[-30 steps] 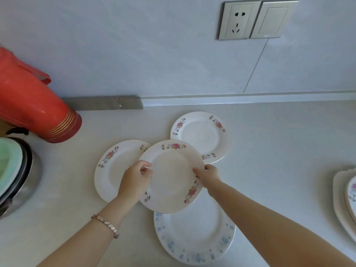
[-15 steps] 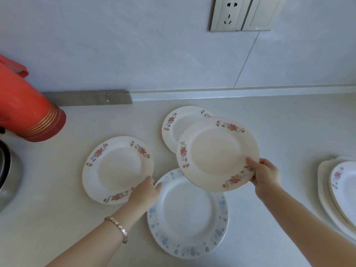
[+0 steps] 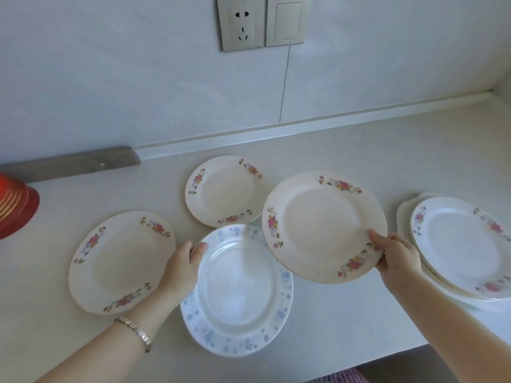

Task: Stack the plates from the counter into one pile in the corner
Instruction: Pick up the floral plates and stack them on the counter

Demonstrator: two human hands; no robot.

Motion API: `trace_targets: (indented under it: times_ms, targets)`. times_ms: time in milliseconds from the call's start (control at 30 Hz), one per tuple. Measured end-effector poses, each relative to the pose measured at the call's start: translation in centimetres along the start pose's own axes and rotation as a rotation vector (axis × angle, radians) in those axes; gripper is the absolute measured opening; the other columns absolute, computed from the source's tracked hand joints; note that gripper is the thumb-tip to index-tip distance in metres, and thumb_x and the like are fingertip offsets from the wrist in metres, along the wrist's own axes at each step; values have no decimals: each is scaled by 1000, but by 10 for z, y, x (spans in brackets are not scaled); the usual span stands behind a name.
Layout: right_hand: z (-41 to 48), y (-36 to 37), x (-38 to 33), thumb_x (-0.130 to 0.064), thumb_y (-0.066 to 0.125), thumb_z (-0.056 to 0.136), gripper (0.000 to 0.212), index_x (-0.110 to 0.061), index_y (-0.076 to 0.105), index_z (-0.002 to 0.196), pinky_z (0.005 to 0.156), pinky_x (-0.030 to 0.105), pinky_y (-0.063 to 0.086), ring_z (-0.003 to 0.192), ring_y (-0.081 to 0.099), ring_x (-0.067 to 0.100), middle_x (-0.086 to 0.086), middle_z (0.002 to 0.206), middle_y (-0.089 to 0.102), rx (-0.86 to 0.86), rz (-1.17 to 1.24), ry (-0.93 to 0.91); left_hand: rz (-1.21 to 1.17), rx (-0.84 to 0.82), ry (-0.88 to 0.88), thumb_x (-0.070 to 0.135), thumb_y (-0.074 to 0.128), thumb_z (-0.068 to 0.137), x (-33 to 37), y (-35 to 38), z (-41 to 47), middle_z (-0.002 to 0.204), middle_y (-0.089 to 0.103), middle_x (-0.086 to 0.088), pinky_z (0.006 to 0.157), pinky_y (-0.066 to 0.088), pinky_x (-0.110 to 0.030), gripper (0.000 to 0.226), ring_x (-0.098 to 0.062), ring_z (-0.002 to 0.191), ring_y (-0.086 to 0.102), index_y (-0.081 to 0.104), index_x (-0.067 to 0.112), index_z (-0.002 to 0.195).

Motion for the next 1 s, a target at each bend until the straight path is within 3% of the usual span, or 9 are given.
trace_targets:
  times_ms: [167,267,367,467,600,700,767,900,1000]
  targets:
    - [23,-64,-26,-4,60,84,30,-14,47,59,64,32,43,64,48,19,1,57,57,10,130,9,-93,176,42,26,45,96,66,10,-14,59,38,-5,52,27,-31,37,-23,59,34,35,9,64]
    - [42,-122,-40,-6,63,82,35,-16,45,54,61,32,41,59,47,18,2,59,52,87,173,10,-206,314,6,28,42,97,100,29,-26,62,42,-6,55,28,-36,34,-25,66,40,44,1,76]
    - [62,-181,-50,-5,63,82,32,-15,44,58,53,28,46,57,52,17,-4,48,58,157,187,17,-297,439,-50,29,39,98,134,59,-38,80,49,-13,72,35,-37,28,-23,82,44,44,3,88]
    - [78,-230,-53,-2,59,84,25,-12,48,64,45,21,51,64,51,19,5,66,55,199,174,42,-356,513,-110,29,36,99,163,93,-45,92,45,-13,73,32,-33,31,-29,89,48,39,9,76]
    - [97,-273,-53,-2,59,85,22,-10,49,67,42,20,51,62,50,22,8,55,60,227,141,85,-434,586,-173,33,34,99,193,131,-51,99,53,-23,84,38,-38,33,-36,100,54,37,9,77]
    - [109,-287,-54,-2,58,85,20,-9,49,68,47,26,50,62,49,22,10,69,52,244,110,105,-465,602,-168,35,34,99,213,152,-50,82,49,-11,73,34,-31,36,-22,86,46,34,14,69]
    - [116,-291,-54,-1,58,85,20,-8,49,68,42,21,50,62,49,22,10,70,51,250,107,107,-461,585,-165,34,34,99,227,164,-49,67,37,2,66,27,-22,41,-18,85,41,26,20,62]
    - [125,-292,-45,-2,59,85,21,-8,49,67,38,17,48,60,48,23,10,68,51,288,110,122,-438,522,-137,32,35,99,252,179,-41,65,33,7,63,26,-19,39,-17,84,41,29,19,63]
    - [123,-291,-45,-3,57,86,20,-8,50,68,53,28,44,61,47,22,9,69,50,310,72,95,-411,452,-94,32,35,99,268,188,-30,66,33,8,65,26,-18,35,-18,76,42,33,19,66]
Point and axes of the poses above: each hand's wrist, its own z-axis towards the middle knuckle, its own y-axis out of the palm, x = y × z, the point moved 7 cm from there along z, towards the middle knuckle
